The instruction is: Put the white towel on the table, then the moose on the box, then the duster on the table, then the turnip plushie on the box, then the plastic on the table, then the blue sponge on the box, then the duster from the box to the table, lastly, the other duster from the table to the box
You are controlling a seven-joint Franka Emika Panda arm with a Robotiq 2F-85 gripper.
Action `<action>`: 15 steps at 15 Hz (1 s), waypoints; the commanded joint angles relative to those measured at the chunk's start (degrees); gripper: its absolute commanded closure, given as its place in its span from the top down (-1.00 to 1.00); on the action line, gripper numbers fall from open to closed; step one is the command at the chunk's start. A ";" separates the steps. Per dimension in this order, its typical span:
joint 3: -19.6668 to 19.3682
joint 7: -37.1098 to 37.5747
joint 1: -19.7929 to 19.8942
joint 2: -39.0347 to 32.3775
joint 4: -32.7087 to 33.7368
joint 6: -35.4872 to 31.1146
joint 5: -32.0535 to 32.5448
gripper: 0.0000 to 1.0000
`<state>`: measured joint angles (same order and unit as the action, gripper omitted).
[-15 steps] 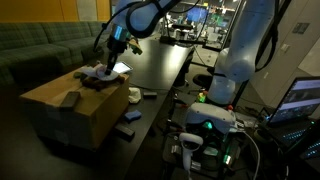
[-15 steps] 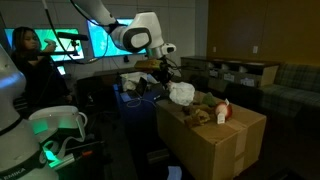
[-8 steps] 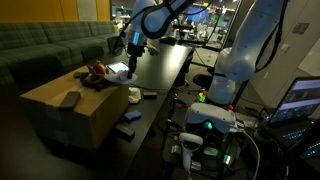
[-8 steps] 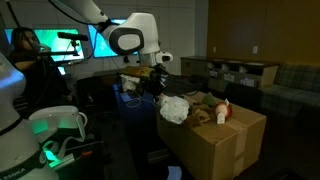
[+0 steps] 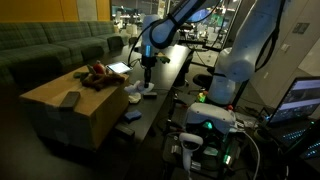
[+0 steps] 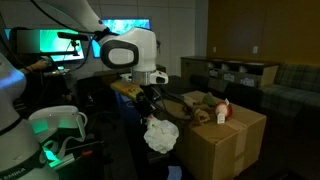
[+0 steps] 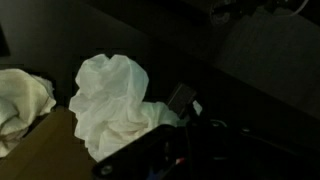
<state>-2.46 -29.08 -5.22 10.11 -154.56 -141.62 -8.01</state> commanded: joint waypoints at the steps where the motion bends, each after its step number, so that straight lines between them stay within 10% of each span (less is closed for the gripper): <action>1: -1.01 0.49 2.05 -2.38 -1.42 -1.34 2.48 -0.99; 15: -1.40 12.51 9.63 -30.12 5.50 -25.57 9.34 -0.99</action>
<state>-3.71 -20.12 3.43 -14.24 -152.70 -163.91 -0.62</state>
